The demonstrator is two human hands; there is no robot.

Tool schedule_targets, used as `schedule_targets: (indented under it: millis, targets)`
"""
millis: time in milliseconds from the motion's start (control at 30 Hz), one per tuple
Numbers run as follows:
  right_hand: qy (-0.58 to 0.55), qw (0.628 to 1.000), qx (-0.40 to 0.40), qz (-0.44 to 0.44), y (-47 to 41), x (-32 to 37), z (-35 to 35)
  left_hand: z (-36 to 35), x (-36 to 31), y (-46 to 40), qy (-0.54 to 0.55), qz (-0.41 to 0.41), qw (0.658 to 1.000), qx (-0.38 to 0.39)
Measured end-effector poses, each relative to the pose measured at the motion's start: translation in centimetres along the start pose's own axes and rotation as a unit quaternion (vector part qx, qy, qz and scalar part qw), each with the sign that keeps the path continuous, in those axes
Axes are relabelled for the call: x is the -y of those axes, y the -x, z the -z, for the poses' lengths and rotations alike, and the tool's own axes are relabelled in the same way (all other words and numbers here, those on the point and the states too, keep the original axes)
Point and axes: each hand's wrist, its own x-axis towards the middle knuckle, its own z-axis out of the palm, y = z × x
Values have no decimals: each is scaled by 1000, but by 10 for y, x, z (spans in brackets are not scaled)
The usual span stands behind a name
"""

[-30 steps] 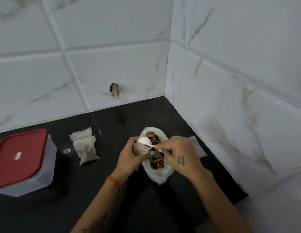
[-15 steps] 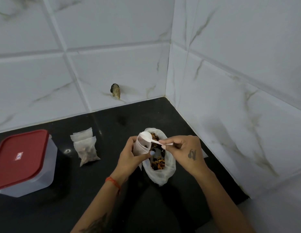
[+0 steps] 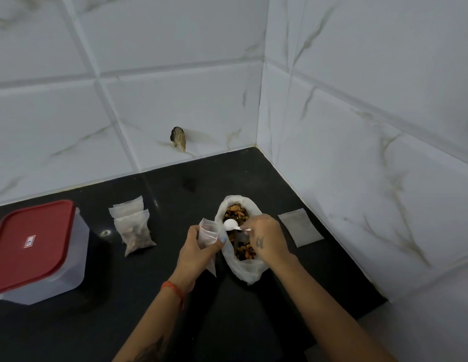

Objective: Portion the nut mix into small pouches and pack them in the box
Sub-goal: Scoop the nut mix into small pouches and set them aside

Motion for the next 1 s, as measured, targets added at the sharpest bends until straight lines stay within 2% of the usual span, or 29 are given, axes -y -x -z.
schedule_targets:
  millis: [133, 200, 333, 400, 667, 867, 1000]
  targets:
    - [37, 996, 74, 16, -1, -7, -5, -2, 3, 2, 26, 27, 999, 17]
    - [39, 996, 73, 31, 5, -17, -2, -3, 2, 4, 34, 33, 998, 29]
    - [34, 996, -60, 55, 10, -20, 6, -6, -1, 7, 67, 37, 996, 50]
    - [39, 992, -97, 75, 1, -16, 4, -9, -3, 9, 81, 35, 994, 60]
    - [97, 991, 36, 79, -3, -19, -8, -12, -6, 10, 91, 34, 993, 73]
    - [45, 992, -76, 90, -5, -14, -1, -12, -6, 11, 103, 27, 992, 70]
    - [73, 995, -4, 73, -21, -9, -11, -14, -6, 11, 105, 27, 992, 70]
